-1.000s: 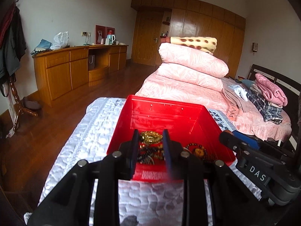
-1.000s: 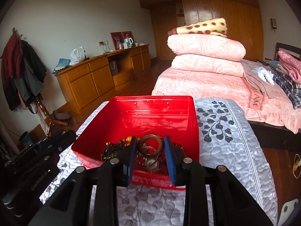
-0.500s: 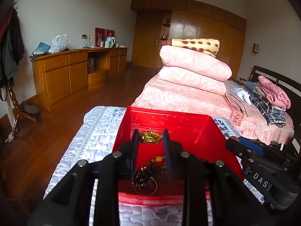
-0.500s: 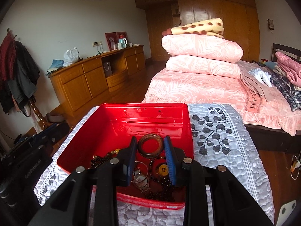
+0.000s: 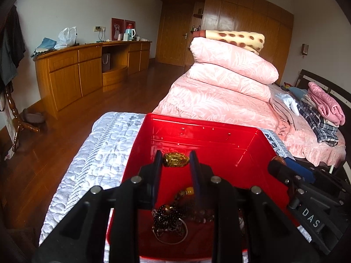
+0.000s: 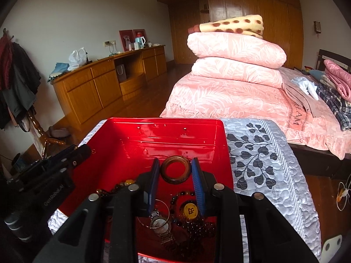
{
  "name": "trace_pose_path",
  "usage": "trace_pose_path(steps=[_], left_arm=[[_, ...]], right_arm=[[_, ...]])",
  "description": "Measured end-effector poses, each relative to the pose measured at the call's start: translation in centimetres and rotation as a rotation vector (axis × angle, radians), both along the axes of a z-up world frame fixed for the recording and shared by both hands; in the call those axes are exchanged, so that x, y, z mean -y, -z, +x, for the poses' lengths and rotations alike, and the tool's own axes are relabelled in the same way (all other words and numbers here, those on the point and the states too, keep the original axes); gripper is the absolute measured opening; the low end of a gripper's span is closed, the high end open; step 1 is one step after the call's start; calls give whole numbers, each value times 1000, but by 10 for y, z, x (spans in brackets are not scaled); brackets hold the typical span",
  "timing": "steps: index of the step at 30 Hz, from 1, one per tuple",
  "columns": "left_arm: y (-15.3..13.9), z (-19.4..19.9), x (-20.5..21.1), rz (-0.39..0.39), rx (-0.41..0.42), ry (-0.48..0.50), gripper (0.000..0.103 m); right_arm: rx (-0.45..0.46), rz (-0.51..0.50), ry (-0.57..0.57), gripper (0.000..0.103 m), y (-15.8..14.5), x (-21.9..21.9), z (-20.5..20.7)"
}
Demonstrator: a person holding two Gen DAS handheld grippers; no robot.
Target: Organize jewelry
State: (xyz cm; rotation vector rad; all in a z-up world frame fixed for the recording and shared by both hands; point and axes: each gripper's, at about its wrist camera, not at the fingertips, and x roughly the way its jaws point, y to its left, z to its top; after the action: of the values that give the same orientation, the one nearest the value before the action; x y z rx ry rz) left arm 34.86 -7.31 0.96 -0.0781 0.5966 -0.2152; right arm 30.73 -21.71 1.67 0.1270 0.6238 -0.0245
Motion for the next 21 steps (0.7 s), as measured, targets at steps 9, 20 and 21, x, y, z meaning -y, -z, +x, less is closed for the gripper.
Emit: trace_pose_path(steps=[9, 20, 21], left_arm=[[4, 5, 1, 5, 2, 7, 47], [3, 2, -3, 3, 26, -9, 76], [3, 1, -3, 8, 32, -12, 77]], right_arm=[[12, 13, 23, 43, 4, 7, 4], [32, 38, 47, 59, 8, 15, -2], [33, 31, 52, 62, 8, 15, -3]])
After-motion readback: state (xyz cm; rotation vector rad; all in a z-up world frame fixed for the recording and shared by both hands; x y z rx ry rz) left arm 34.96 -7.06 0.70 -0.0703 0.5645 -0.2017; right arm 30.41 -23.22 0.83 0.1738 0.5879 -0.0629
